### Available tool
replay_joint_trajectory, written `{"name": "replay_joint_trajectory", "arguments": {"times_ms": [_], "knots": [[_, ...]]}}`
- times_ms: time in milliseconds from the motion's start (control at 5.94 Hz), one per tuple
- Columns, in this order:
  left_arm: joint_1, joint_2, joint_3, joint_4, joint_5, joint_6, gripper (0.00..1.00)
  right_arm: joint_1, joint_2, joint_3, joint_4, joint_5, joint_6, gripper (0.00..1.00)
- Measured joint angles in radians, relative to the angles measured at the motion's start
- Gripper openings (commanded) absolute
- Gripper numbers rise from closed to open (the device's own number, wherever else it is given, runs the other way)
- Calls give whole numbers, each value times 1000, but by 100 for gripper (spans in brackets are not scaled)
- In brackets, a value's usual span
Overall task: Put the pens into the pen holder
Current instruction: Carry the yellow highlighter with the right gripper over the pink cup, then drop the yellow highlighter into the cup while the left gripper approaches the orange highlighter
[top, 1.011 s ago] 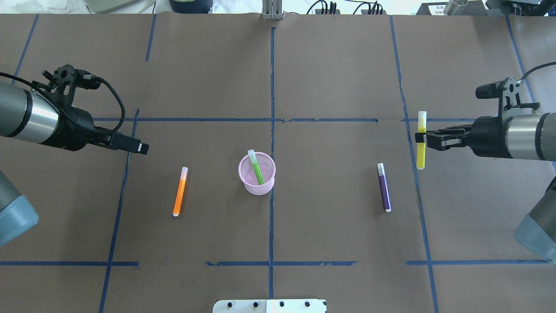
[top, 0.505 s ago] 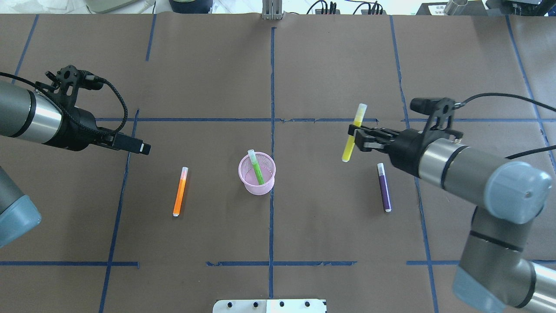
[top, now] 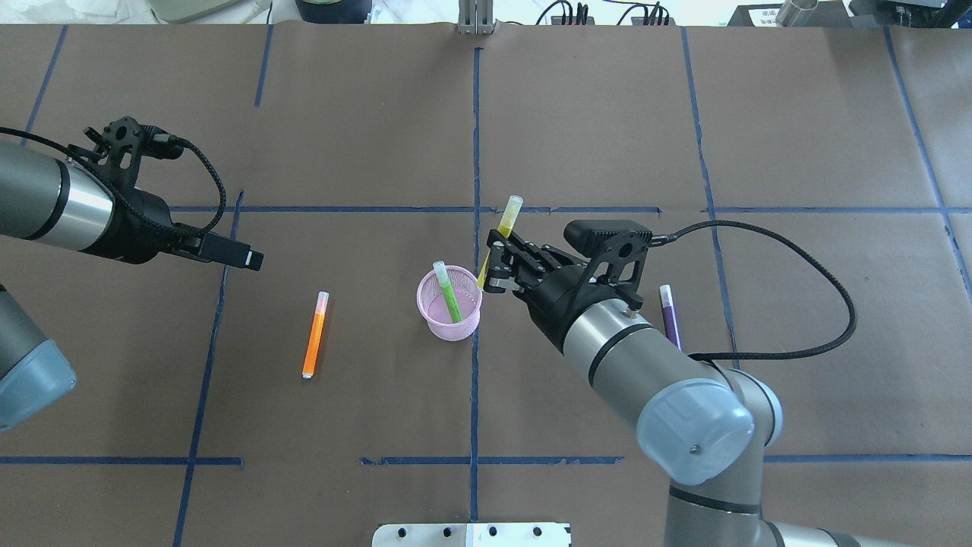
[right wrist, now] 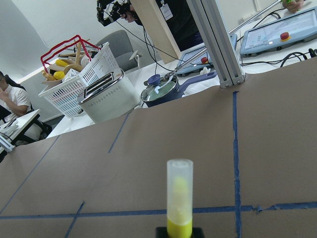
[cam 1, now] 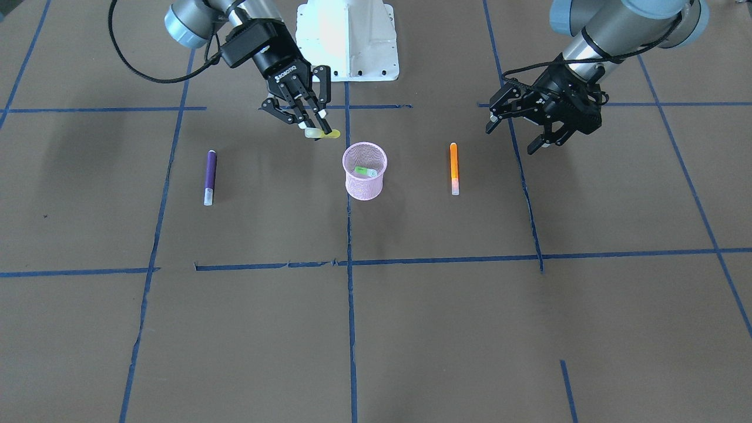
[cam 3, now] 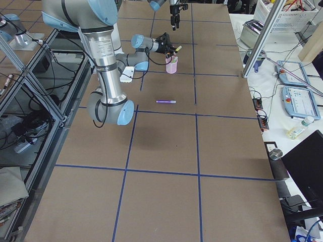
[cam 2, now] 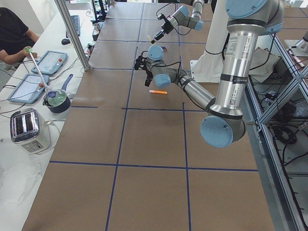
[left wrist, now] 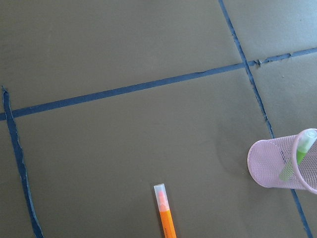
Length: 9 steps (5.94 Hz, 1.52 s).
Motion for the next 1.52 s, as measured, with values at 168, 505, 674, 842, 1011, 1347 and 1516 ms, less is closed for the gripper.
{"name": "replay_joint_trajectory", "arguments": {"times_ms": [168, 505, 674, 842, 1011, 1347, 1516], "knots": [[0, 0, 3, 0, 10, -1, 100, -14, 35, -57, -4, -54, -4, 0], [0, -2, 3, 0, 23, -7, 100, -27, 102, -178, 4, -117, -7, 4], [1, -2, 3, 0, 23, -7, 100, -36, 116, -199, 6, -125, -7, 26], [1, -3, 3, 0, 24, -8, 100, -46, 120, -205, 6, -126, -11, 64], [2, -3, 4, 0, 25, -8, 100, -52, 121, -206, 6, -125, -16, 90], [12, -44, 57, 2, 25, -9, 100, -54, 118, -195, 8, -119, -28, 99], [37, -101, 114, 4, 27, -14, 100, -52, 111, -182, 9, -107, -83, 99]]}}
